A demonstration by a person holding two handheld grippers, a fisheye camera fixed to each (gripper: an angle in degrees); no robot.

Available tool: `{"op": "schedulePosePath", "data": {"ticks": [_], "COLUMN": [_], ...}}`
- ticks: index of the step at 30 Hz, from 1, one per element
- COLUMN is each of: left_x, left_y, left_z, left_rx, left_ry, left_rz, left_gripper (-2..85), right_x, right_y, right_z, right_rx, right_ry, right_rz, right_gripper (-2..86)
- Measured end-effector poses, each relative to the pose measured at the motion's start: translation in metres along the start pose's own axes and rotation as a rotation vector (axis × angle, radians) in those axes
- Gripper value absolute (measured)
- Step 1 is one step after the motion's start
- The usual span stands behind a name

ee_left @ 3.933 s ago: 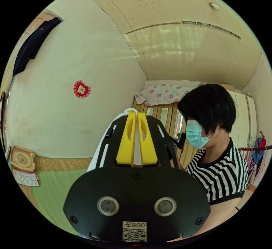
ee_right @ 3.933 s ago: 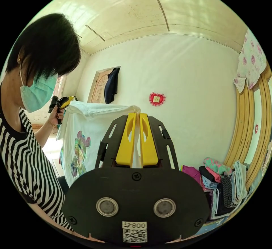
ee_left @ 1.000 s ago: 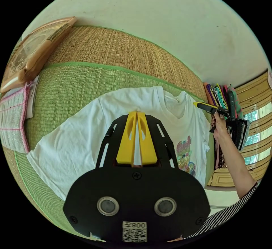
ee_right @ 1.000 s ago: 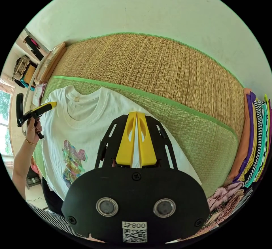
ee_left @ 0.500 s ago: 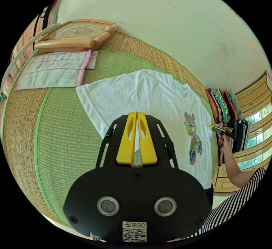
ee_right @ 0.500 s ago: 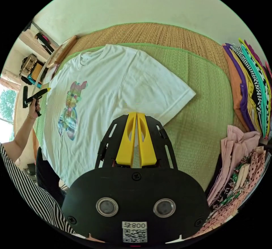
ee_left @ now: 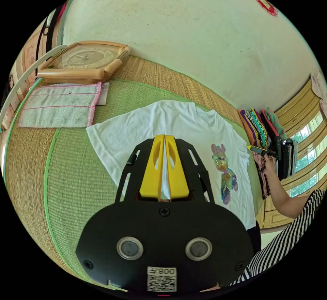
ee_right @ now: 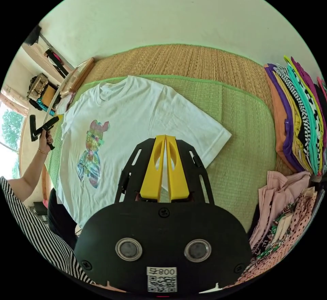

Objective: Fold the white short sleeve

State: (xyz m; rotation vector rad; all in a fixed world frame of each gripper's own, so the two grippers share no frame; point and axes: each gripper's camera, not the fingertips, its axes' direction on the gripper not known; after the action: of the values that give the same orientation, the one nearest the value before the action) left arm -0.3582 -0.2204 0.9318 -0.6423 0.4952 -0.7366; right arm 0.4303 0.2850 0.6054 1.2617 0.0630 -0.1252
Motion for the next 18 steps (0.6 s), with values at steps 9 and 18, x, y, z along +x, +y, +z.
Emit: {"op": "schedulePosePath", "data": {"ticks": [9,18], "left_x": [0.041,0.042], "left_y": [-0.057,-0.054], "left_z": [0.099,0.126], "left_rx": [-0.139,-0.171], "left_ry": [0.109,-0.036], "left_rz": [0.059,0.095], "left_gripper": [0.2,0.1], "right_x": [-0.07,-0.055], "right_y": [-0.111,-0.11], "right_z": [0.073,0.103], "right_rx": [0.006,-0.019], "right_ry": [-0.072,-0.006], "right_rz": [-0.131,-0.07], "right_gripper": [0.1,0.0]}}
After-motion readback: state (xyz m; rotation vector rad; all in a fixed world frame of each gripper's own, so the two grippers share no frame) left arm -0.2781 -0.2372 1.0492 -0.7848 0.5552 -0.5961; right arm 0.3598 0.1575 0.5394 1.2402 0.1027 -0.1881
